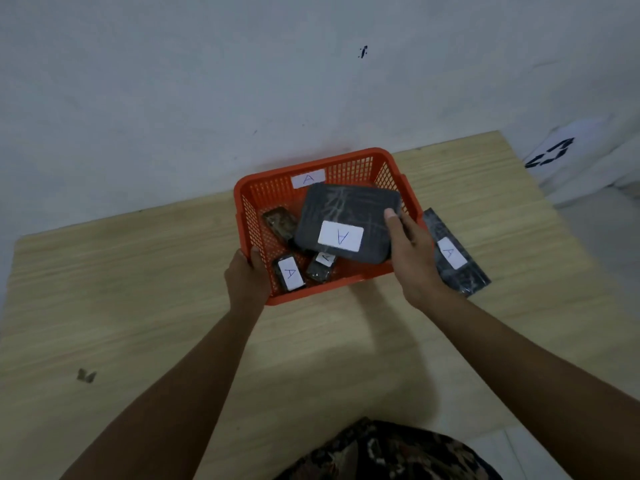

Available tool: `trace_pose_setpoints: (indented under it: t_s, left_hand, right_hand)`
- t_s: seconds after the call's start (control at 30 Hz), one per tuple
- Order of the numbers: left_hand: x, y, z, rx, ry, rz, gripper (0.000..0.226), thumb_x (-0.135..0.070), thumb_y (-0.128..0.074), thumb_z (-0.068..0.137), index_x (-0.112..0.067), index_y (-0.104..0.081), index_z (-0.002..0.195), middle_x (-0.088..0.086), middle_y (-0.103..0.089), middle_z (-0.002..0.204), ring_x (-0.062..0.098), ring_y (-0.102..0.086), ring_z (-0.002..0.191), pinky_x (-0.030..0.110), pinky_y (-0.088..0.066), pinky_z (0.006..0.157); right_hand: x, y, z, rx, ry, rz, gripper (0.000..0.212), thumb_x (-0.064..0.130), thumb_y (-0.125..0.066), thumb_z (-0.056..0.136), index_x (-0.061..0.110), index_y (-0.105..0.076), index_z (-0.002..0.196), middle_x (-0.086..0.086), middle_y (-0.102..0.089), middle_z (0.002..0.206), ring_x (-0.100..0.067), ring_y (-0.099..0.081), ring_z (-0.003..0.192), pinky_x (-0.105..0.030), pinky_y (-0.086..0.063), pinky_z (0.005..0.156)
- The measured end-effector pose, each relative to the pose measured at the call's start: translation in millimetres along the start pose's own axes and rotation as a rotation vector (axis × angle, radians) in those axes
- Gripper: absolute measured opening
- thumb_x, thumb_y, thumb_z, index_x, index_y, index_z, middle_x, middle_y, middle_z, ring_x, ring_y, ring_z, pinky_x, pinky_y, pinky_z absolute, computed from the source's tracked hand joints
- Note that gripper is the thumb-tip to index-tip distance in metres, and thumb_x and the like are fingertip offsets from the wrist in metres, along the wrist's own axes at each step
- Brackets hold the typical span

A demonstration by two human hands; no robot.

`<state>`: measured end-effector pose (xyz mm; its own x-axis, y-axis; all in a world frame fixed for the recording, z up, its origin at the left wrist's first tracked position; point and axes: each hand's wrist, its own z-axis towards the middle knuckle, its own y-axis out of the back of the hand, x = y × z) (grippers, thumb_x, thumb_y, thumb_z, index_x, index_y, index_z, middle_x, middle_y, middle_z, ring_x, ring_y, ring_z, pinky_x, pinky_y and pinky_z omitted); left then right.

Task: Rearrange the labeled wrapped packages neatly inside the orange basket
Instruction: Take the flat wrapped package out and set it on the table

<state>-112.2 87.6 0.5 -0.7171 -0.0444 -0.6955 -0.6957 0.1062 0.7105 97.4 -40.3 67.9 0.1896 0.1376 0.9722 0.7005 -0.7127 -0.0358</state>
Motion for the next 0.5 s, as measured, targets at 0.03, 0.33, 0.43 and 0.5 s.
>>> trace_pose_setpoints:
  t_s: [0.03,0.33,0.43,0.5]
  left_hand:
    - [0.4,0.6,-1.5,0.003,-0.015,-0.003,0.040,-0.029,-0.039,0.100,0.006,-0.058,0.102,0.027,-0.065,0.101,0.039,-0.061,0.091,0.040,-0.046,0.076]
    - [6.5,5.6,-11.9,-0.006,-0.062,0.023,0.039,-0.029,-0.040,0.100,0.007,-0.057,0.101,0.031,-0.063,0.104,0.043,-0.058,0.095,0.039,-0.039,0.074]
    - [7.6,4.9,-14.1,-0.012,-0.044,0.023,0.040,-0.029,-0.040,0.100,0.007,-0.057,0.103,0.030,-0.062,0.107,0.043,-0.057,0.098,0.041,-0.040,0.078]
    - [8.7,4.9,-15.7,-0.011,-0.034,0.018,0.040,-0.030,-0.039,0.100,0.005,-0.057,0.104,0.029,-0.062,0.108,0.042,-0.058,0.098,0.040,-0.041,0.079]
  right_hand:
    - [-0.2,5.2,-6.6,0.021,-0.042,0.031,0.022,0.040,-0.057,0.098,0.030,-0.075,0.105,0.012,-0.078,0.098,-0.007,-0.073,0.092,-0.020,-0.058,0.068]
    - [-30.8,65.3,-56.7,0.559,-0.648,-0.006,0.044,0.044,-0.065,0.092,0.011,-0.070,0.121,-0.013,-0.071,0.122,-0.027,-0.068,0.111,-0.037,-0.058,0.084]
    - [-49.5,70.1,-63.4,0.499,-0.666,-0.133,0.048,0.044,-0.067,0.090,0.009,-0.069,0.122,-0.011,-0.073,0.119,-0.026,-0.068,0.112,-0.042,-0.051,0.099]
    - [-59.3,68.5,-65.9,0.470,-0.660,-0.166,0.042,0.042,-0.066,0.091,0.011,-0.070,0.119,-0.008,-0.074,0.116,-0.023,-0.070,0.108,-0.038,-0.054,0.094]
